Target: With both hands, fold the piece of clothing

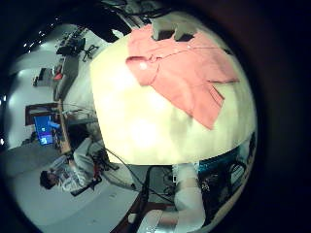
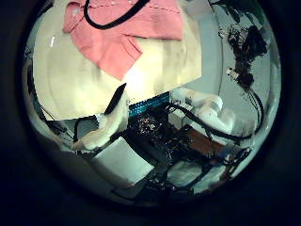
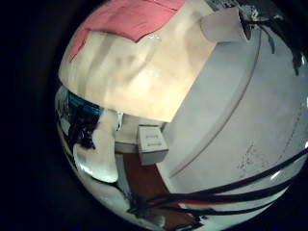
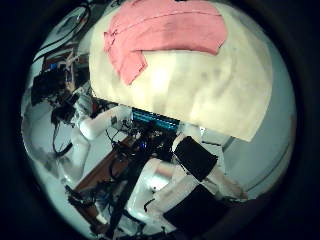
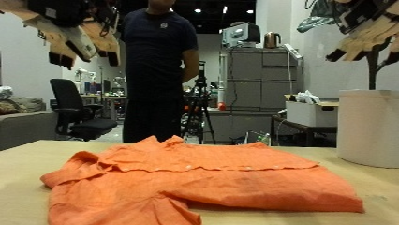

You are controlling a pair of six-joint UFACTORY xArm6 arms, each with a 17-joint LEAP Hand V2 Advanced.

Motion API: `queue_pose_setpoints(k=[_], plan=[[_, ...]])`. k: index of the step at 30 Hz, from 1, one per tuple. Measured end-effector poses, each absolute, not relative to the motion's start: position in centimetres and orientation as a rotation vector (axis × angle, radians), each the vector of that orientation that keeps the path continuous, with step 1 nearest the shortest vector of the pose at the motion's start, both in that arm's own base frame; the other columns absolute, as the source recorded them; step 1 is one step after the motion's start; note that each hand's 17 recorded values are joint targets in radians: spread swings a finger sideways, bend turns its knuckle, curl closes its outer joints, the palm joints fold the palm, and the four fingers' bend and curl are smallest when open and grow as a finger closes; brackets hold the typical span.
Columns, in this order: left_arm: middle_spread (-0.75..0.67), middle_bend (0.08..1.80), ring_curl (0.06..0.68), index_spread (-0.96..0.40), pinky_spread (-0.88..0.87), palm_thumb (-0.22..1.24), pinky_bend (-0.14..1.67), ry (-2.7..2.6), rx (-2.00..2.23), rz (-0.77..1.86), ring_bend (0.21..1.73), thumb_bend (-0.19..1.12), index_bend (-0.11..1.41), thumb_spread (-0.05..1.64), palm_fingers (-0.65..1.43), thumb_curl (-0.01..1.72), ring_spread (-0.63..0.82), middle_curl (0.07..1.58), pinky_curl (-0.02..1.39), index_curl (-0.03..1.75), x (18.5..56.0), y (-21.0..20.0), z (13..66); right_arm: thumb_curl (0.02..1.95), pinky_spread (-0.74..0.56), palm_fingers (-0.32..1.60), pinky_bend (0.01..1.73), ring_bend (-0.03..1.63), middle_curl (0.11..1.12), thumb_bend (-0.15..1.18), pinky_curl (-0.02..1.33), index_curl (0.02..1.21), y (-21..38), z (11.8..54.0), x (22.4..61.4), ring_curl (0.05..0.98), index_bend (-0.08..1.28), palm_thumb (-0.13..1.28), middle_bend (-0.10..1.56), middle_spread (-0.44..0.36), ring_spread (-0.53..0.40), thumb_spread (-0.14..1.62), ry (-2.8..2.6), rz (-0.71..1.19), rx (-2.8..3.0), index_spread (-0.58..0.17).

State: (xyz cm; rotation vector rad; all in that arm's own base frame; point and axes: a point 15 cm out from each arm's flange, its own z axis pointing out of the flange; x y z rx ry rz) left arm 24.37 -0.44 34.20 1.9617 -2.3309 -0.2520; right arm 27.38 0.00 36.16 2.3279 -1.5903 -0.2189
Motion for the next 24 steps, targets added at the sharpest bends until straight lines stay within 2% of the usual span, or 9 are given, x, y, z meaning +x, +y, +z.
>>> queue_pose_setpoints(k=[14,19,24], plan=[[0.14,0.21,0.208,0.01,0.39,0.49,0.20,-2.284,1.959,-0.292,0.39,-0.02,0.16,1.05,0.21,0.32,0.45,0.36,0.31,0.32,24.5,-0.4,33.4,0.24,0.37,0.10,0.29,0.23,0.31,-0.02,0.32,0.30,0.1,36.5,29.3,0.270,0.17,0.50,0.18,0.115,0.236,1.21,-1.528,-0.218,2.363,-0.298],[0.12,0.21,0.206,0.01,0.38,0.50,0.20,-2.310,1.906,-0.319,0.39,-0.02,0.17,1.05,0.22,0.31,0.44,0.36,0.31,0.32,24.4,-1.4,31.7,0.24,0.37,0.10,0.30,0.22,0.30,-0.02,0.32,0.30,-0.1,36.0,29.0,0.267,0.17,0.50,0.18,0.113,0.238,1.21,-1.533,-0.238,2.349,-0.298],[0.08,0.22,0.207,0.02,0.35,0.50,0.20,-2.367,1.900,-0.277,0.40,-0.02,0.16,1.06,0.26,0.31,0.40,0.36,0.31,0.32,26.1,-2.7,28.7,0.24,0.37,0.10,0.30,0.22,0.30,-0.02,0.32,0.30,-0.7,35.8,28.9,0.267,0.17,0.50,0.18,0.120,0.239,1.21,-1.569,-0.260,2.323,-0.298]])
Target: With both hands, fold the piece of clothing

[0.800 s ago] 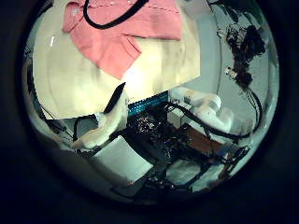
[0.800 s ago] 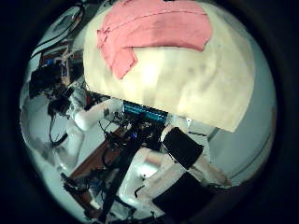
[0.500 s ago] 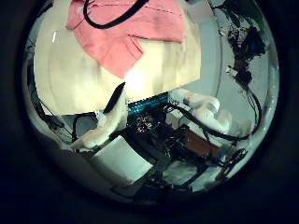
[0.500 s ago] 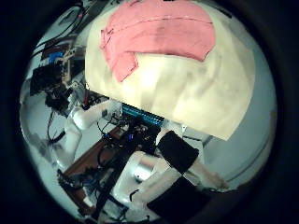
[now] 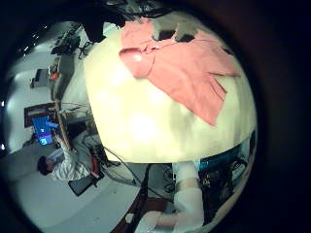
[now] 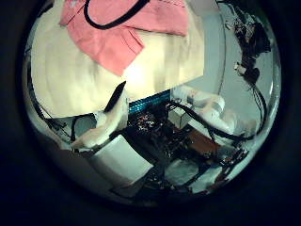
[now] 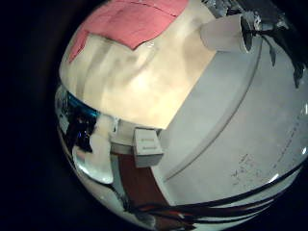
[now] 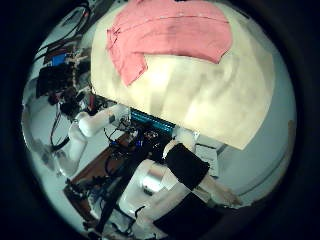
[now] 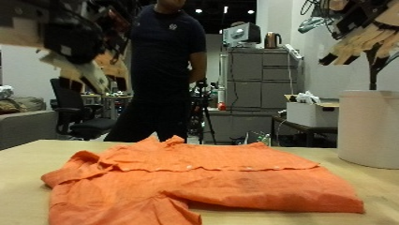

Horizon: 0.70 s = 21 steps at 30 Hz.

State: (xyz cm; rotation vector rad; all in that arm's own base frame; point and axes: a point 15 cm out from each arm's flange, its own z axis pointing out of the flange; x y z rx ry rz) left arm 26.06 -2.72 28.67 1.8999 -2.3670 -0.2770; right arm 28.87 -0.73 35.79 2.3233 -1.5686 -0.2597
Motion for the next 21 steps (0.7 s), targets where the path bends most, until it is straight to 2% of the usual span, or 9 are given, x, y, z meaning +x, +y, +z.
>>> queue_pose_setpoints(k=[7,13,21], plan=[[0.06,0.22,0.218,0.03,0.32,0.43,0.23,-2.476,1.748,-0.306,0.43,-0.04,0.14,1.05,0.24,0.30,0.36,0.37,0.32,0.30,26.4,-5.4,22.3,0.23,0.37,0.09,0.30,0.22,0.29,-0.02,0.32,0.31,-1.0,35.6,29.0,0.266,0.17,0.50,0.18,0.125,0.240,1.21,-1.589,-0.259,2.314,-0.295],[0.19,0.18,0.230,0.08,0.36,0.26,0.31,-2.471,1.693,-0.418,0.48,-0.05,0.13,0.99,0.09,0.27,0.42,0.34,0.34,0.27,26.0,-5.8,18.2,0.23,0.37,0.08,0.31,0.22,0.29,-0.02,0.32,0.31,-1.1,34.5,28.4,0.265,0.17,0.50,0.18,0.125,0.239,1.22,-1.574,-0.289,2.300,-0.286],[0.29,0.20,0.232,0.13,0.43,0.17,0.36,-2.466,1.621,-0.529,0.51,-0.04,0.13,0.90,0.00,0.29,0.48,0.33,0.34,0.25,25.1,-6.6,15.0,0.23,0.37,0.07,0.31,0.21,0.29,-0.01,0.32,0.31,-1.2,32.5,27.2,0.264,0.18,0.50,0.18,0.125,0.242,1.23,-1.541,-0.351,2.266,-0.284]])
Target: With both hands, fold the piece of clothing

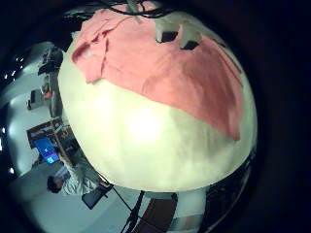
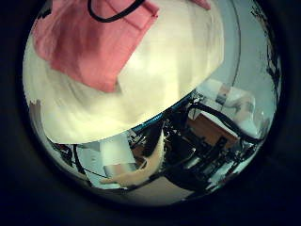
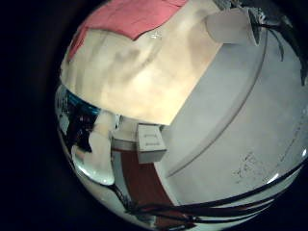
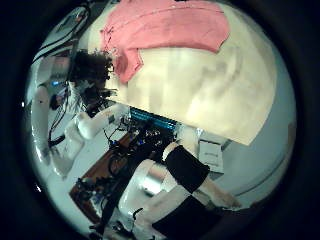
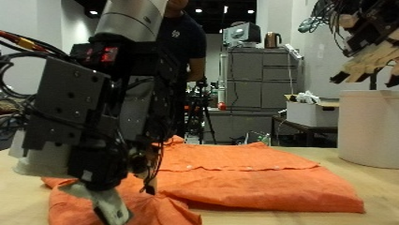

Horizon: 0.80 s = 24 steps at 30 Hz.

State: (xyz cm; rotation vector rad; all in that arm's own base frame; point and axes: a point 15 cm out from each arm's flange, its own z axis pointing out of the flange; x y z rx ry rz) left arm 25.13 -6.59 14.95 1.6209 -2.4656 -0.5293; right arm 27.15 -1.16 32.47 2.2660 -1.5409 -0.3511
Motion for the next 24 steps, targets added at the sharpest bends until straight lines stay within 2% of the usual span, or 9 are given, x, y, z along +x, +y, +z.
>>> queue_pose_setpoints(k=[6,12,15,19,20,23,24], plan=[[0.29,0.22,0.231,0.17,0.45,0.16,0.38,-2.493,1.660,-0.543,0.53,-0.03,0.14,0.87,0.02,0.30,0.49,0.34,0.34,0.24,26.1,-6.3,13.4,0.23,0.37,0.07,0.31,0.21,0.28,-0.01,0.32,0.31,-1.0,32.0,27.8,0.262,0.18,0.50,0.18,0.125,0.247,1.23,-1.543,-0.334,2.278,-0.284],[0.15,0.32,0.220,0.17,0.38,0.19,0.32,-2.501,1.707,-0.569,0.52,-0.03,0.18,0.85,0.20,0.31,0.41,0.37,0.31,0.27,26.5,-5.8,12.4,0.23,0.37,0.07,0.31,0.20,0.28,-0.01,0.32,0.31,-1.0,31.8,27.8,0.264,0.18,0.50,0.18,0.129,0.254,1.24,-1.538,-0.341,2.275,-0.284],[0.06,0.42,0.219,0.12,0.26,0.27,0.30,-2.505,1.713,-0.580,0.52,-0.01,0.18,0.87,0.32,0.33,0.29,0.41,0.30,0.29,26.6,-5.6,12.3,0.23,0.37,0.07,0.31,0.20,0.28,-0.01,0.32,0.31,-1.0,31.8,27.8,0.265,0.18,0.50,0.18,0.127,0.255,1.24,-1.538,-0.339,2.275,-0.284],[-0.06,0.54,0.231,0.05,0.03,0.41,0.39,-2.504,1.716,-0.579,0.59,0.01,0.16,0.93,0.53,0.34,0.07,0.47,0.32,0.29,26.9,-5.8,12.3,0.23,0.38,0.07,0.30,0.20,0.28,-0.01,0.32,0.31,-1.0,31.9,27.9,0.266,0.18,0.50,0.18,0.126,0.255,1.24,-1.537,-0.338,2.277,-0.284],[-0.12,0.58,0.243,0.01,-0.12,0.47,0.49,-2.502,1.719,-0.576,0.65,0.02,0.14,0.94,0.67,0.35,-0.05,0.50,0.34,0.29,26.9,-5.9,12.4,0.23,0.38,0.07,0.30,0.20,0.28,-0.01,0.32,0.31,-1.0,31.9,27.8,0.267,0.18,0.50,0.18,0.126,0.255,1.24,-1.537,-0.338,2.277,-0.284],[-0.21,0.66,0.284,-0.06,-0.31,0.57,0.62,-2.499,1.726,-0.577,0.74,0.03,0.16,0.97,0.79,0.37,-0.22,0.56,0.38,0.29,27.1,-5.8,12.6,0.24,0.38,0.07,0.30,0.20,0.28,-0.01,0.32,0.31,-1.0,31.8,27.8,0.268,0.17,0.50,0.18,0.126,0.256,1.24,-1.535,-0.340,2.277,-0.284],[-0.25,0.70,0.301,-0.09,-0.39,0.62,0.70,-2.497,1.727,-0.580,0.79,0.05,0.16,0.98,0.90,0.38,-0.28,0.59,0.40,0.29,27.1,-5.8,12.7,0.24,0.37,0.07,0.30,0.20,0.28,-0.01,0.32,0.31,-1.0,31.8,27.8,0.268,0.17,0.50,0.18,0.125,0.256,1.24,-1.535,-0.340,2.277,-0.285]])
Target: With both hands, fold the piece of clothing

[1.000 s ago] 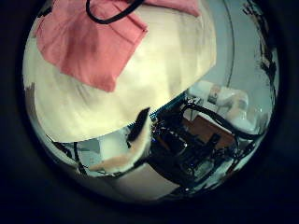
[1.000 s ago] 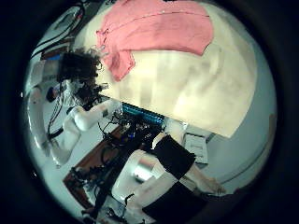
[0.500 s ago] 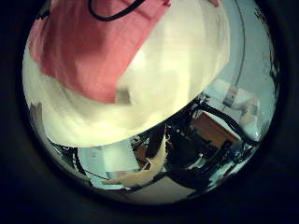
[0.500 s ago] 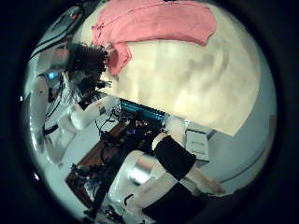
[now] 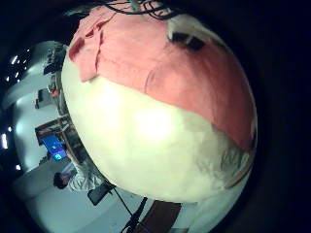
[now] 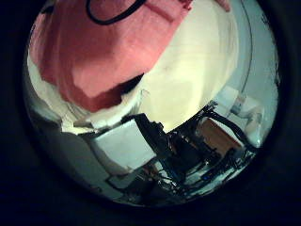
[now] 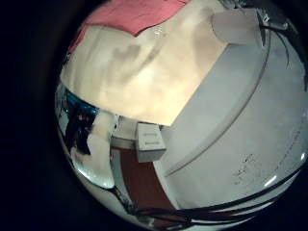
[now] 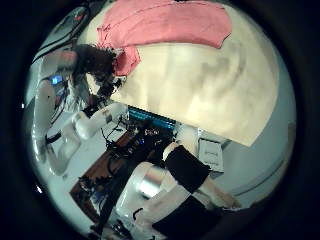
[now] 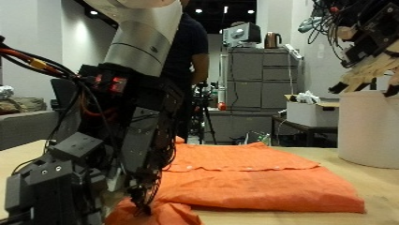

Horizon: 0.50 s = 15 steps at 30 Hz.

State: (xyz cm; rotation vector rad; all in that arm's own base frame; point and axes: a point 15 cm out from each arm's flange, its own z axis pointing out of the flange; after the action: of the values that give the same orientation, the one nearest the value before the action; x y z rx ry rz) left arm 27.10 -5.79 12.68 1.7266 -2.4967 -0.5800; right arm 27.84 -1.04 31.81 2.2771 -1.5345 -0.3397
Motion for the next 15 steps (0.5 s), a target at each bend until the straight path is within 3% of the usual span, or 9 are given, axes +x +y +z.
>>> queue_pose_setpoints(k=[3,6,10,15], plan=[[-0.34,0.76,0.364,-0.17,-0.56,0.77,0.81,-2.484,1.726,-0.601,0.92,0.08,0.19,0.98,0.98,0.42,-0.42,0.66,0.45,0.31,27.1,-5.6,13.3,0.24,0.37,0.07,0.30,0.20,0.28,-0.01,0.32,0.31,-1.1,31.8,27.8,0.268,0.18,0.50,0.18,0.125,0.256,1.24,-1.531,-0.342,2.280,-0.284],[-0.39,0.76,0.402,-0.23,-0.63,0.82,0.86,-2.477,1.734,-0.601,0.99,0.08,0.21,0.98,1.00,0.45,-0.47,0.71,0.47,0.33,27.3,-5.5,14.1,0.23,0.38,0.07,0.30,0.20,0.28,-0.01,0.32,0.31,-1.1,31.8,27.9,0.268,0.18,0.51,0.18,0.125,0.256,1.24,-1.530,-0.341,2.282,-0.284],[-0.46,0.74,0.460,-0.32,-0.70,0.88,0.90,-2.475,1.747,-0.597,1.09,0.07,0.27,1.01,1.01,0.51,-0.50,0.78,0.49,0.39,27.7,-5.5,15.4,0.23,0.37,0.08,0.30,0.21,0.29,-0.01,0.32,0.31,-1.1,31.7,27.8,0.270,0.17,0.51,0.18,0.116,0.248,1.24,-1.526,-0.345,2.281,-0.284],[-0.50,0.74,0.489,-0.40,-0.72,0.89,0.93,-2.471,1.751,-0.605,1.13,0.05,0.33,1.03,0.97,0.55,-0.51,0.86,0.50,0.47,28.1,-5.3,16.9,0.23,0.32,0.17,0.31,0.29,0.29,-0.01,0.32,0.29,-1.1,30.6,27.6,0.289,0.15,0.52,0.19,0.090,0.208,1.24,-1.516,-0.358,2.279,-0.284]])
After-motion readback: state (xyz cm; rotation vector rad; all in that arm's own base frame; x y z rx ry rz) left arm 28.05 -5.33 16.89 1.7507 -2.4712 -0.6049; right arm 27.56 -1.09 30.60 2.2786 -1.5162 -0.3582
